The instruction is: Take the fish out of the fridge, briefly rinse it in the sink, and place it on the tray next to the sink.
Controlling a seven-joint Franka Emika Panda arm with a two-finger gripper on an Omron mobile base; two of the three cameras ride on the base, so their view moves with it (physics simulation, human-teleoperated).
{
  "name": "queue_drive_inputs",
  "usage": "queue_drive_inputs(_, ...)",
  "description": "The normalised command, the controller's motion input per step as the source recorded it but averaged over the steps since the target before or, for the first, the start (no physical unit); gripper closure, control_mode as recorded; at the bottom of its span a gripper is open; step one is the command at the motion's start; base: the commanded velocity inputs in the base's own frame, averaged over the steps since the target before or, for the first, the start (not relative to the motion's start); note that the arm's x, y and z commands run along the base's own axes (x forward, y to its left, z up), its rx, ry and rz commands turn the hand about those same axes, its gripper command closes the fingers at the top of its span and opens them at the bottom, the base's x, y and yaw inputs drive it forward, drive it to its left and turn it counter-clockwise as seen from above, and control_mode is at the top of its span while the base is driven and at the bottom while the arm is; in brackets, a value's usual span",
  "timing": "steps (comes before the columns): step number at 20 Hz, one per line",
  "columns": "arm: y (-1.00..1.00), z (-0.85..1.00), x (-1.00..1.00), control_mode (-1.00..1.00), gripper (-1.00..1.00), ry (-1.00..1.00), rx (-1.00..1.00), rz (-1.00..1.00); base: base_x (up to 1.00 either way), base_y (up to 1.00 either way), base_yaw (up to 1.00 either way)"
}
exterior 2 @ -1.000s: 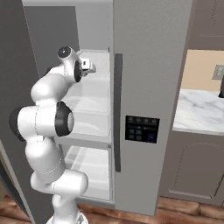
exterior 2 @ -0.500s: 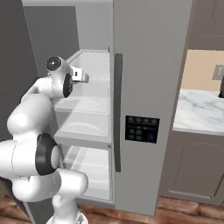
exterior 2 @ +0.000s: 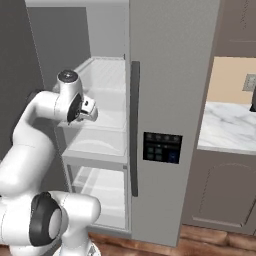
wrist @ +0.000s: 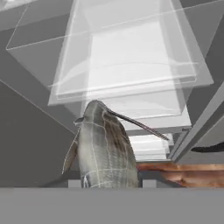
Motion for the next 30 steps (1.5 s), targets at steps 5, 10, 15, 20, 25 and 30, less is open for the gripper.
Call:
queue_drive_inputs(5, -0.29, -0.41, -1.0, -1.0, 1.0, 0.07, 0.0, -0.09, 0.0, 0.0, 0.0)
queue_drive_inputs(10, -0.12, -0.24, -0.4, 1.0, 1.0, 0.04, 0.0, -0.15, -0.6, -0.13, -0.39)
queue_drive_inputs(15, 0.0, 0.0, 0.0, 1.0, 1.0, 0.0, 0.0, 0.0, -0.74, -0.05, -0.8)
queue_drive_inputs(20, 0.0, 0.0, 0.0, 1.0, 1.0, 0.0, 0.0, 0.0, -0.3, -0.61, -0.78)
queue_drive_inputs(25, 0.0, 0.0, 0.0, 1.0, 1.0, 0.0, 0.0, 0.0, 0.21, -0.87, -0.7)
queue_drive_inputs(30, 0.0, 0.0, 0.0, 1.0, 1.0, 0.0, 0.0, 0.0, 1.0, -0.73, -0.57)
